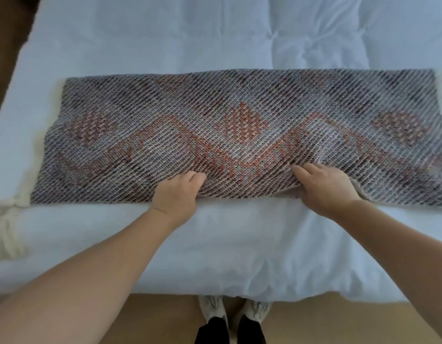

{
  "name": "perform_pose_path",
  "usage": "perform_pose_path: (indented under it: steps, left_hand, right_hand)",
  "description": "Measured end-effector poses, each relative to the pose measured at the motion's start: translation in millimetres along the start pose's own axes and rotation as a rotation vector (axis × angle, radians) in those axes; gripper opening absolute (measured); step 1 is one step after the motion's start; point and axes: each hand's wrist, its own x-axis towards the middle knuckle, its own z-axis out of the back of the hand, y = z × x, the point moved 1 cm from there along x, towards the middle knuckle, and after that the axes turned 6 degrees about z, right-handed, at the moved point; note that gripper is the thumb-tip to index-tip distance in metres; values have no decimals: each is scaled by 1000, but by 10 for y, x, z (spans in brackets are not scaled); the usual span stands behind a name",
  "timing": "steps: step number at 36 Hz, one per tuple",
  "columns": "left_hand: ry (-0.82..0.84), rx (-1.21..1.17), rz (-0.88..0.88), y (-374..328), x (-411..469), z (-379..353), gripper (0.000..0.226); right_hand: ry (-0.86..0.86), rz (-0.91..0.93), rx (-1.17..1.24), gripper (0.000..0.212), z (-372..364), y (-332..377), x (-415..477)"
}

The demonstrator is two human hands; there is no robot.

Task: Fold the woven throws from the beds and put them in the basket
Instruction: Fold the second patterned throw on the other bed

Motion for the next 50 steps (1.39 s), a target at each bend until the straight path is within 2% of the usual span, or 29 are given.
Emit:
perform_pose_path:
  steps: [1, 3, 6, 9, 11, 15, 20, 22, 27, 31, 36, 41, 46, 48, 50]
  left_hand:
    - [5, 12, -14, 7, -23, -10, 35]
    - [5, 24, -40, -3, -78, -9, 23]
    - [-5, -4, -66, -89, -117, -22, 47]
    - [84, 23, -143, -270, -78, -58, 67]
    - [107, 82, -190, -413, -21, -113, 76]
    - [71, 83, -216, -711, 121, -184, 77]
    - [109, 96, -288, -979, 278, -227, 69]
    - [130, 117, -318, -1080, 302, -236, 70]
    - [191, 137, -312, -1454, 369, -257, 76]
    - [223, 79, -283, -1839, 432, -322, 80]
    - [153, -47, -270, -2593, 621, -309, 75]
    - [161, -41, -258, -3356, 791, -380, 67]
    - [208, -38, -127, -3920, 903, -478, 59]
    - [195, -46, -124, -4092, 942, -485, 59]
    - [182, -77, -126, -4232, 996, -503, 61]
  right_hand:
    - [0, -11, -9, 28, 9, 34, -23]
    - [45, 10, -14, 45, 7, 128, -90]
    - [121, 133, 9, 64, 8, 216, -196]
    - [3, 157, -22, 52, 72, 93, -255]
    - [-50, 32, -1, 54, 97, -25, -332]
    - [2, -220, 68, 64, 42, -273, -620]
    - [-96, -819, 271, 62, 52, -776, -973]
    - [-63, -898, 249, 62, 63, -1001, -1109]
    - [165, -962, 171, 49, 74, -1449, -1305]
    - [226, -963, 197, 43, 46, -1706, -1314]
    - [152, -1008, 343, 49, 8, -2208, -1391]
    - [80, -977, 416, 38, 108, -2608, -1478]
    - [35, -995, 700, 30, 60, -2879, -1461]
    - [47, -971, 756, 24, 50, -2987, -1433]
    - [58, -934, 776, 28, 65, -3092, -1384]
